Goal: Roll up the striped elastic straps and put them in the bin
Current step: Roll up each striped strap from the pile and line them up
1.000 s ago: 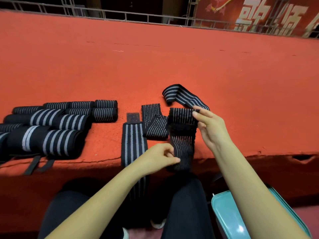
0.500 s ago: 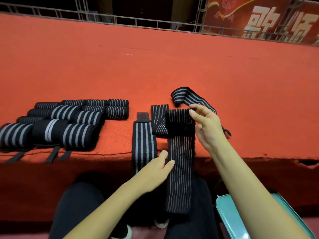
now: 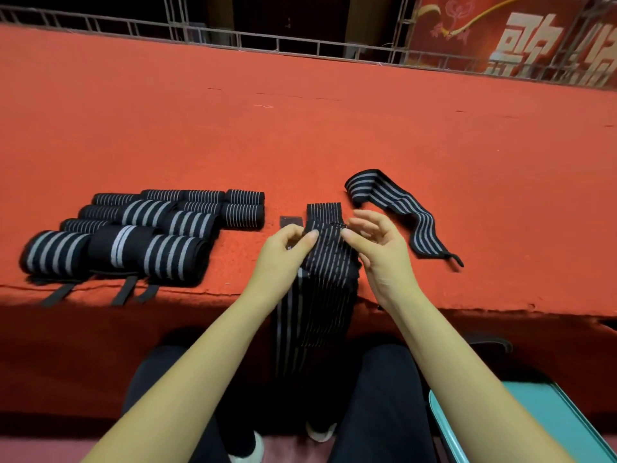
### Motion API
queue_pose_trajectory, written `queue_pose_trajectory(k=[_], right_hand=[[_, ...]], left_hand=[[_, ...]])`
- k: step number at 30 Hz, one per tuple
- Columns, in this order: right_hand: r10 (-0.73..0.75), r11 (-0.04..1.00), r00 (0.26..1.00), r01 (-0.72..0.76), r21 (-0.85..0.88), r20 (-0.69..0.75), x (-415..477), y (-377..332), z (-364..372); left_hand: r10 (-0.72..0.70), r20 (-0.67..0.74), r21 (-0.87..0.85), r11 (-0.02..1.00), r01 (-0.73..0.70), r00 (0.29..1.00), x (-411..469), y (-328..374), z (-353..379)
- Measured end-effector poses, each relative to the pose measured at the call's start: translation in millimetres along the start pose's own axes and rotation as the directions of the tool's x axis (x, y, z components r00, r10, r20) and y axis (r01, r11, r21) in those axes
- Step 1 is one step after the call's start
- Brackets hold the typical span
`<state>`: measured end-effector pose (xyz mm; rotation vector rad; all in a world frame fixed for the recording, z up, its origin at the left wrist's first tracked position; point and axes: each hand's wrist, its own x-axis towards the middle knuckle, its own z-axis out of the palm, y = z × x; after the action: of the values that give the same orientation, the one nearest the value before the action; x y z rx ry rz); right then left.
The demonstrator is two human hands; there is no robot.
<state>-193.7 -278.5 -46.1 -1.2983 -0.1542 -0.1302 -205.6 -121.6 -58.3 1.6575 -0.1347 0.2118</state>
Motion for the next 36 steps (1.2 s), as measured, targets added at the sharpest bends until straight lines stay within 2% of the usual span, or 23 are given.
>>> queue_pose_trajectory(k=[3, 6, 9, 12, 15, 17, 20, 22, 26, 28, 31, 33, 36], right_hand=[[0.019, 1.0, 0.999, -0.018, 0.024, -0.04, 1.8, -1.9, 1.8], [0.059, 0.998, 0.998, -0.058, 0.031, -0.004, -0.4, -7.0, 2.6], [0.038, 0.999, 0.999, -0.038, 0.032, -0.012, -1.4, -14.1, 4.5], [0.015, 0.996, 1.0, -0.016, 0.093, 0.013, -1.5, -18.1, 6.5], [0.009, 0.988, 0.995, -0.025, 0.154, 0.104, -2.7, -16.6, 8.5], [0.011, 0.987, 0.988, -0.036, 0.157, 0.155, -4.9, -13.8, 11.7], [-0.012, 0.998, 0.982, 0.0, 0.061, 0.19, -6.1, -6.8, 15.2], [0.001, 1.0, 0.978, 0.004, -0.028, 0.207, -3.7, 0.0, 16.2], [0.16, 0.978, 0.97, -0.13, -0.166, 0.183, 8.7, 21.4, 10.7], [0.139, 0.914, 0.977, -0.064, -0.401, 0.16, 17.4, 36.1, 1.9], [0.058, 0.657, 0.97, 0.142, -0.741, 0.237, 29.7, 54.7, -9.1], [0.068, 0.496, 0.953, 0.224, -0.839, 0.295, 38.8, 65.4, -11.7], [0.101, 0.312, 0.952, 0.247, -0.917, 0.291, 50.9, 79.8, -14.7]], left_hand=[[-0.039, 0.031, -0.087, 0.995, 0.042, 0.999, -7.1, -1.4, 2.1], [-0.057, 0.16, -0.202, 0.975, 0.09, 0.985, -19.1, 0.8, 5.5], [-0.101, 0.25, -0.181, 0.972, 0.149, 0.963, -29.9, -1.5, 6.2], [-0.187, 0.235, -0.125, 0.967, 0.221, 0.954, -32.4, -0.7, 3.7], [-0.154, 0.263, -0.167, 0.965, 0.202, 0.952, -29.0, 5.6, -1.0], [-0.062, 0.204, -0.201, 0.974, 0.104, 0.977, -26.7, 9.6, -4.8], [0.027, -0.015, -0.124, 0.992, -0.028, 1.0, -18.3, 9.1, -14.4], [0.027, -0.048, -0.087, 0.996, -0.031, 0.998, -13.1, 8.4, -20.4], [-0.019, -0.067, -0.007, 1.0, 0.019, 0.998, -8.0, 3.6, -34.7], [-0.074, -0.087, 0.008, 0.997, 0.075, 0.993, -4.9, -4.2, -43.1], [-0.116, -0.125, 0.015, 0.993, 0.119, 0.985, 1.7, -16.9, -52.2], [-0.129, -0.139, 0.022, 0.991, 0.133, 0.982, 7.2, -24.7, -54.8], [-0.148, -0.114, 0.046, 0.987, 0.155, 0.982, 13.0, -35.6, -54.5]])
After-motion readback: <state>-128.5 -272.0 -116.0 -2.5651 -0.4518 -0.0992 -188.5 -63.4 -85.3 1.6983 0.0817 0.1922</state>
